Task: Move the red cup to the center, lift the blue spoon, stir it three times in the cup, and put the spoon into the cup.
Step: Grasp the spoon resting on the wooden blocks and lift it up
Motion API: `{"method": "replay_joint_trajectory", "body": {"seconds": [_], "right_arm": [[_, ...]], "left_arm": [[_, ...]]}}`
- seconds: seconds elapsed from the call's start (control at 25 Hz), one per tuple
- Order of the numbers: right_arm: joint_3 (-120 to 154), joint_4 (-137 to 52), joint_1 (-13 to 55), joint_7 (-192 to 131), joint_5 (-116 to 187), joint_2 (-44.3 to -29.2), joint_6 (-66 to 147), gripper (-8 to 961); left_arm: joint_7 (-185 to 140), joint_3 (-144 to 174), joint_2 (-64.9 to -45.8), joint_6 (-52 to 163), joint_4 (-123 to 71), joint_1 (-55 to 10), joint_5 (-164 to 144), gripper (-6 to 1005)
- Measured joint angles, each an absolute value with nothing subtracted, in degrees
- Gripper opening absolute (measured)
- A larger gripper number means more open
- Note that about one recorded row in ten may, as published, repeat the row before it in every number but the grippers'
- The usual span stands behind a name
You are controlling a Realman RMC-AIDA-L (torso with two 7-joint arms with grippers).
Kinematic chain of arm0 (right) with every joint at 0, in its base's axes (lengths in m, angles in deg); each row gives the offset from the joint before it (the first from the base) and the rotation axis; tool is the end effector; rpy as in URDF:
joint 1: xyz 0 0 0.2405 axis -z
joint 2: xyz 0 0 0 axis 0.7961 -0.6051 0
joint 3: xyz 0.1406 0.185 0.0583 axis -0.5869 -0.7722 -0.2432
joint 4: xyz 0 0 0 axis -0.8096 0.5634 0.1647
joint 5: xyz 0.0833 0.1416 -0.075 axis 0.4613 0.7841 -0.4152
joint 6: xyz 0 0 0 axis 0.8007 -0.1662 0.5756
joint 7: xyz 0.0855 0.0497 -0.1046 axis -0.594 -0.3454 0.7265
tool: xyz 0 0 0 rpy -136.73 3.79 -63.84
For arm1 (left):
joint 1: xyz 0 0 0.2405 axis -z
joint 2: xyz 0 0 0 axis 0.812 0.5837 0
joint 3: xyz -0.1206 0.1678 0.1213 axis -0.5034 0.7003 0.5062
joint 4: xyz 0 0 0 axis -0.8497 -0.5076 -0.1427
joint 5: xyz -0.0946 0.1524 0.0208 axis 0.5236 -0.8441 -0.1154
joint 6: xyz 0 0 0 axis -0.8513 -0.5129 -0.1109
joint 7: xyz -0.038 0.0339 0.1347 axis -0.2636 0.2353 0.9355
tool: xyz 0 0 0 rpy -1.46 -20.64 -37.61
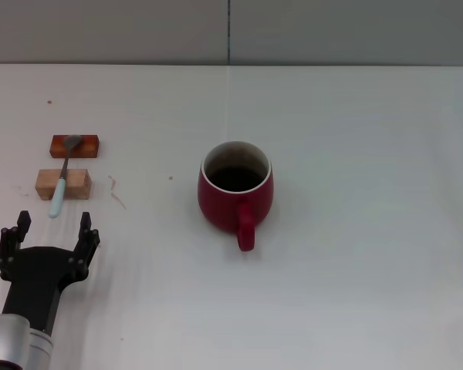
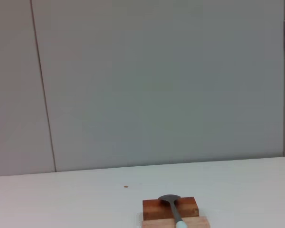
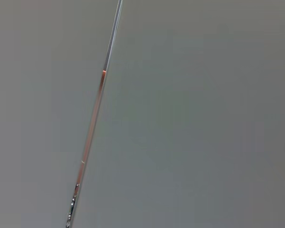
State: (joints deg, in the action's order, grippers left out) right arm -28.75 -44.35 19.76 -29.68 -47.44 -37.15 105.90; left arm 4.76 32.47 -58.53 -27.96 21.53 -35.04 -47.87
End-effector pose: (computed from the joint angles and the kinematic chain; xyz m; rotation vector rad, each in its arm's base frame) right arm 0.3272 0.3383 0.1404 -1.1761 0.2938 0.5099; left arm -0.2883 0.1825 -0.0494 -1.5341 -0.6733 -0.4171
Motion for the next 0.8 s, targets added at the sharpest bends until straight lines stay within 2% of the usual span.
{"method": "replay_joint_trajectory", "body": {"seconds": [0.8], "right_arm": [[-28.71,-44.38,20.86,-29.68,-47.44,-37.91,108.91,648]], "left_arm": [[4.30,29.24,-58.71,-20.58,15.68,-33.50,-48.31,844]]}}
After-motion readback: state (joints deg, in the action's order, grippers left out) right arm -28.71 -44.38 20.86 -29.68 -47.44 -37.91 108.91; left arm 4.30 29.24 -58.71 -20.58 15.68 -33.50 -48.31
